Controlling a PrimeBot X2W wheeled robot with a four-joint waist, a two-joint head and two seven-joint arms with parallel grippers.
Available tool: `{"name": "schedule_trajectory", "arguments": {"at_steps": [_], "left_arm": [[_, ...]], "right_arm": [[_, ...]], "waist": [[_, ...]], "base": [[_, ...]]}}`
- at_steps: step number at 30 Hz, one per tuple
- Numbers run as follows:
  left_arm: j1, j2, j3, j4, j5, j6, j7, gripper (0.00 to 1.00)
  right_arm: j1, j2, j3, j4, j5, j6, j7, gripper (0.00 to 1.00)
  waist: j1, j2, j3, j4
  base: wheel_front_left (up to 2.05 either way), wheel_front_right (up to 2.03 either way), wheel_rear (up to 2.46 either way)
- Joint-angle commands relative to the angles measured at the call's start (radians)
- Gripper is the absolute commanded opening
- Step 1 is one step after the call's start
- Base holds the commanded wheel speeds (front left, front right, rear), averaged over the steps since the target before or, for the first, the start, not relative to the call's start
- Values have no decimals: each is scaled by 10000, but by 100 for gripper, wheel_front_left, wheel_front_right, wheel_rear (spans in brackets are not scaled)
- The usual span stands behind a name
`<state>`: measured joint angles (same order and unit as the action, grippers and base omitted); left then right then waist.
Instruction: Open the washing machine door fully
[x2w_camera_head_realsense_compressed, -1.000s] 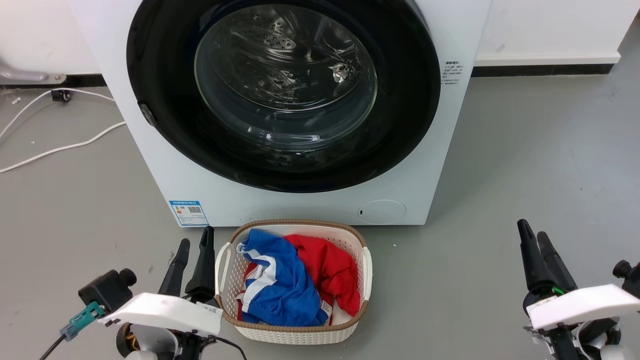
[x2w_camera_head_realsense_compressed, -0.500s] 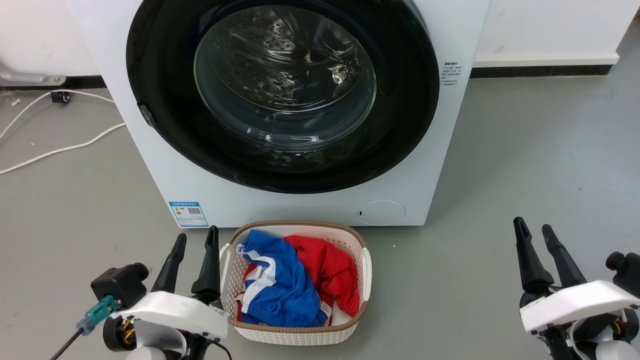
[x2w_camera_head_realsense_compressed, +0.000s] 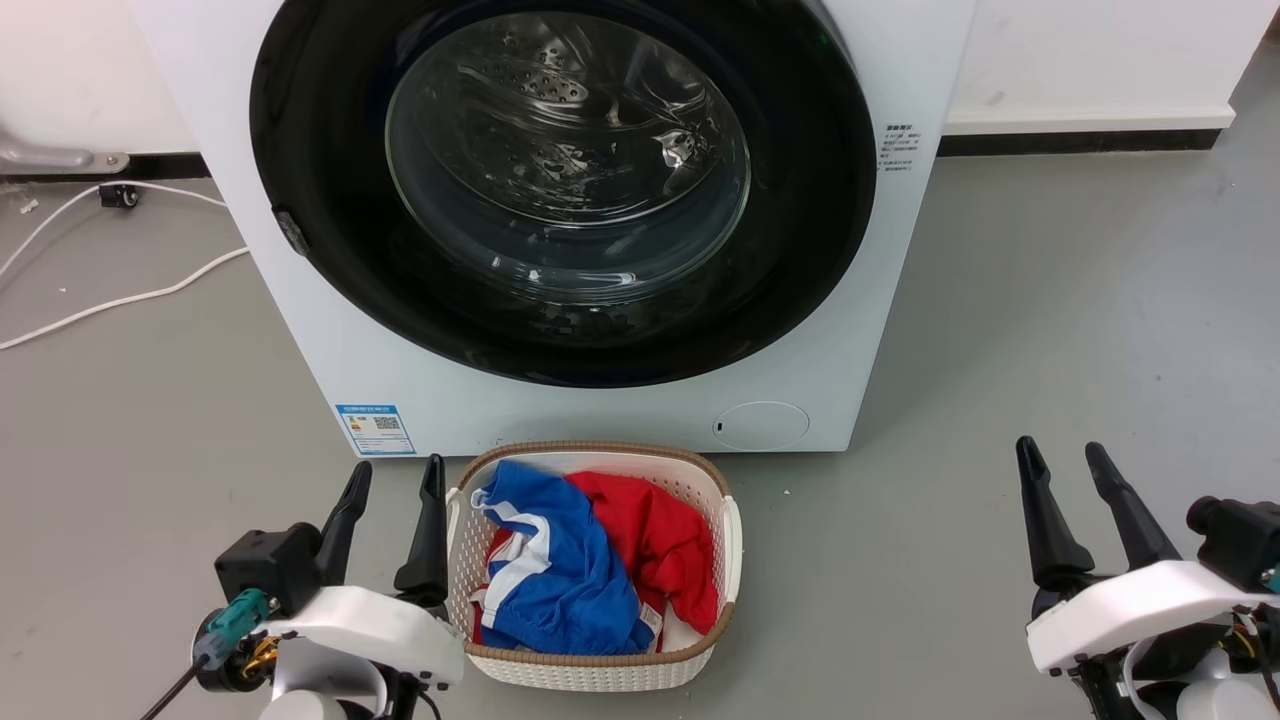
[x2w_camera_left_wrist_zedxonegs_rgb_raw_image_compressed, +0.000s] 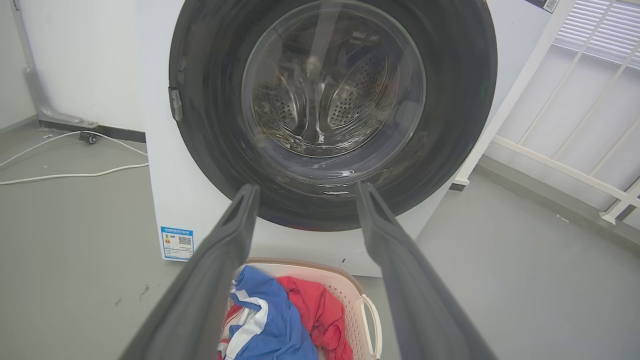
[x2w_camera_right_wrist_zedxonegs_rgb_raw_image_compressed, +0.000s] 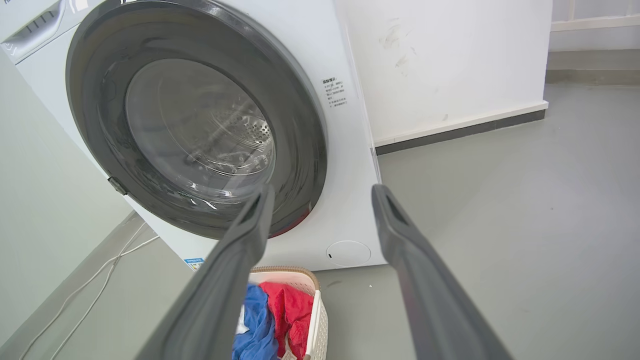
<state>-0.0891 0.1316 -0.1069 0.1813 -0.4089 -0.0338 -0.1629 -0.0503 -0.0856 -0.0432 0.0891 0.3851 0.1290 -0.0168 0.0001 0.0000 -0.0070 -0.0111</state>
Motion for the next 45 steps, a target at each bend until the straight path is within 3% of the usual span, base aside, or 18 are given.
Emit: {"name": "schedule_trajectory", "arguments": {"at_steps": [1,26,45], "left_arm": [[-223,90,-58,-40,301,75,-104,100],[-277,240,-252,356,1962,332,-635,100],[-110,-29,15,585,2629,89,-984,100]], "right_arm": [[11,13,0,-155,-351,19,4,100],[225,231,-55,-515,-2809,25,-41,100],[216,356,-228,-647,-3765,18,-301,100]], "waist": [[-1,0,2,-4],[-1,0,-6,-38],[-1,0,-73,-62]], "base": [[0,0,0],[0,0,0],[0,0,0]]}}
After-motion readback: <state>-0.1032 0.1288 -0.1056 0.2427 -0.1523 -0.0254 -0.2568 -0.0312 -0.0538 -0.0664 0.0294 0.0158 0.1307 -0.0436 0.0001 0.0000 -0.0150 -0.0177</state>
